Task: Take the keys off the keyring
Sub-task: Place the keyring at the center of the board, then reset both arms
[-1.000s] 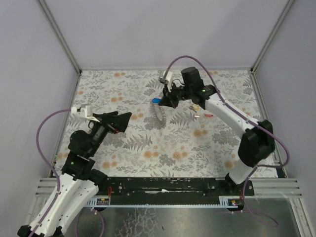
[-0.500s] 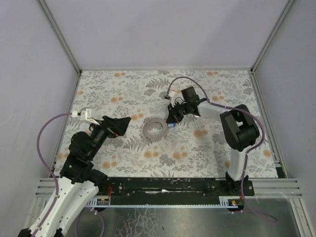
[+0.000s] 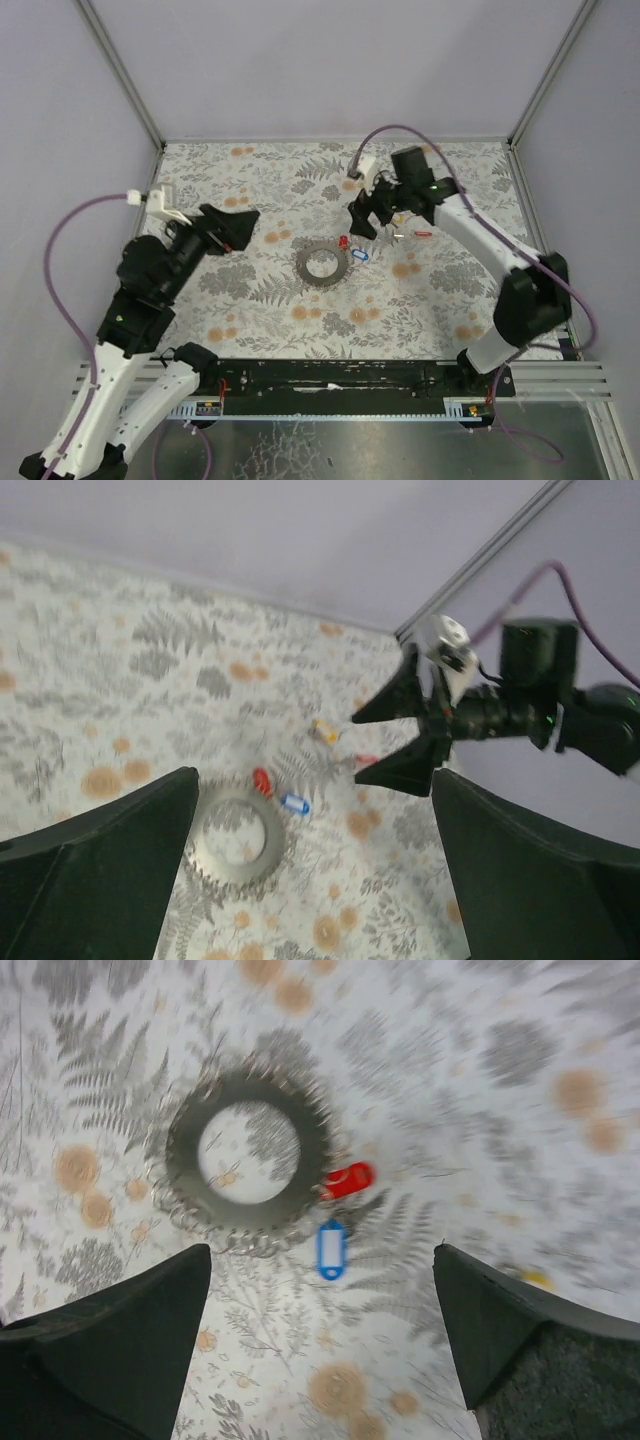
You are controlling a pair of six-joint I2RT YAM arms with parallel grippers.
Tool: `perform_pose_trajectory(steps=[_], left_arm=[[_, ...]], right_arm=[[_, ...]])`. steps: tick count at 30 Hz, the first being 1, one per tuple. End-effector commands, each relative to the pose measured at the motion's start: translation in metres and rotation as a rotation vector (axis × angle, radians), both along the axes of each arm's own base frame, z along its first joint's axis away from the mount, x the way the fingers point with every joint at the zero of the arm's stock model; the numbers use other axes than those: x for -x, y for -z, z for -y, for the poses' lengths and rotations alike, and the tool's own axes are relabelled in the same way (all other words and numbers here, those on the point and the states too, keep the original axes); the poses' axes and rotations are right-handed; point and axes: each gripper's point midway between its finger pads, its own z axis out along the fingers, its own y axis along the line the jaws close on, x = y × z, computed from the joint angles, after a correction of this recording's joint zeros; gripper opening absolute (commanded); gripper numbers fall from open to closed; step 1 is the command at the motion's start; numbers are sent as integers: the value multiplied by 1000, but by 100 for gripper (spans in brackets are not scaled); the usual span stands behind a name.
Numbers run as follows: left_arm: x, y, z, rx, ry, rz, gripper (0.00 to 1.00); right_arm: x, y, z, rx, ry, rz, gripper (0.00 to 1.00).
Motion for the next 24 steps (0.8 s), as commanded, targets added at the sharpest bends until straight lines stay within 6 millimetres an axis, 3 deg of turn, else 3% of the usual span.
perform_pose_trajectory(steps=[1,3,4,6,9,14,18,24], left_arm=[[2,-59,-10,-63,-21,73,100],[1,-79,-6,-49,-6,85,100],[2,-89,-4,-41,1,97,100],[4,-108,0,-30,25,126,100],[10,-135,5,-16,66,178,100],[26,-165,7,15,110,240,100],[36,-174,6,31,123,266,100],[43,-176,8,36,153,279,100]], right_arm=[[-14,-117,54,-23,288,305,99],[-19,-157,82,-61,513,373,99],[-14,-172,89,-71,539,387,99],[2,-207,92,-105,521,412,99],[25,-245,90,-206,487,407,99],[42,-298,100,-369,629,386,99],[63,-321,104,-422,611,403,99],[69,-317,114,-423,621,420,99]])
